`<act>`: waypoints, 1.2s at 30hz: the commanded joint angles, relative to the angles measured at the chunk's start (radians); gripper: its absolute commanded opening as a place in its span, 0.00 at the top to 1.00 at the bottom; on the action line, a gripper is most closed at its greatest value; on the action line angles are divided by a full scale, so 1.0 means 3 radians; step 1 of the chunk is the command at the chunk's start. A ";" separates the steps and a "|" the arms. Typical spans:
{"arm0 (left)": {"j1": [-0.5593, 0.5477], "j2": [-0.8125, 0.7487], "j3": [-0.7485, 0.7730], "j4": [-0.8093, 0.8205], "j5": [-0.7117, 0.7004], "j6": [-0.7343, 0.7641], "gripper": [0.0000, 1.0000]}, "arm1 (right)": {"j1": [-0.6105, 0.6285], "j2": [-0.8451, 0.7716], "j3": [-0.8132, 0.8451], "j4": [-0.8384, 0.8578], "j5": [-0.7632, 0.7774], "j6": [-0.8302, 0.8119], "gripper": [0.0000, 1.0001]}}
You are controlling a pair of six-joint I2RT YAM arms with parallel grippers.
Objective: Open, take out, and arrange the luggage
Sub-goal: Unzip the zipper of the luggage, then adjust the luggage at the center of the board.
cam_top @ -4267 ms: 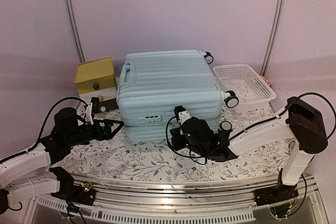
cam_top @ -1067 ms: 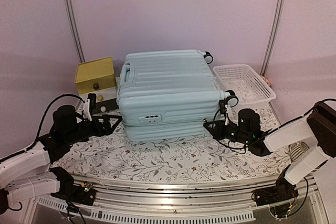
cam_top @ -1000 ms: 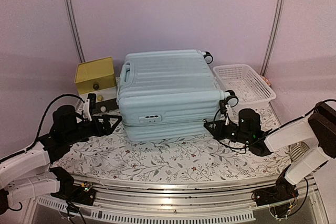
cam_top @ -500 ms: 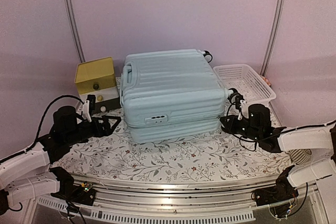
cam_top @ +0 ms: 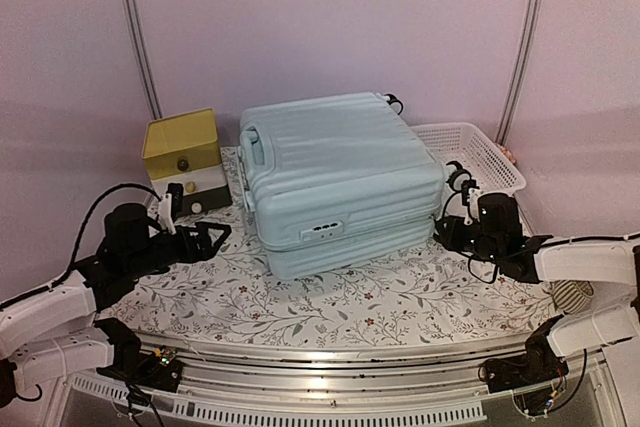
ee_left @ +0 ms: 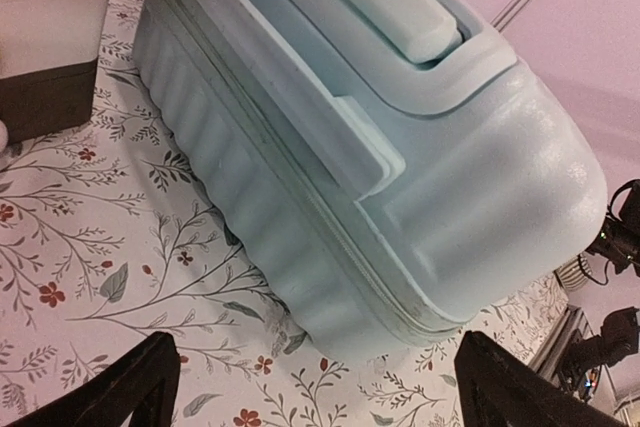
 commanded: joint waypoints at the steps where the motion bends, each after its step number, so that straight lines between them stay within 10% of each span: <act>1: -0.0023 0.0099 0.0000 0.0082 0.0170 -0.0046 0.02 | -0.0019 -0.0216 0.0106 -0.0153 -0.0069 -0.0308 0.57; 12: -0.0337 0.0513 0.0092 0.0448 0.0145 0.0037 0.02 | -0.0023 -0.0588 0.0869 -0.1028 -0.0387 -0.0994 0.19; 36: -0.0460 0.1734 0.0664 0.0990 0.0023 -0.0017 0.02 | -0.0818 0.1520 0.3236 -0.2175 -0.2580 -0.0720 0.01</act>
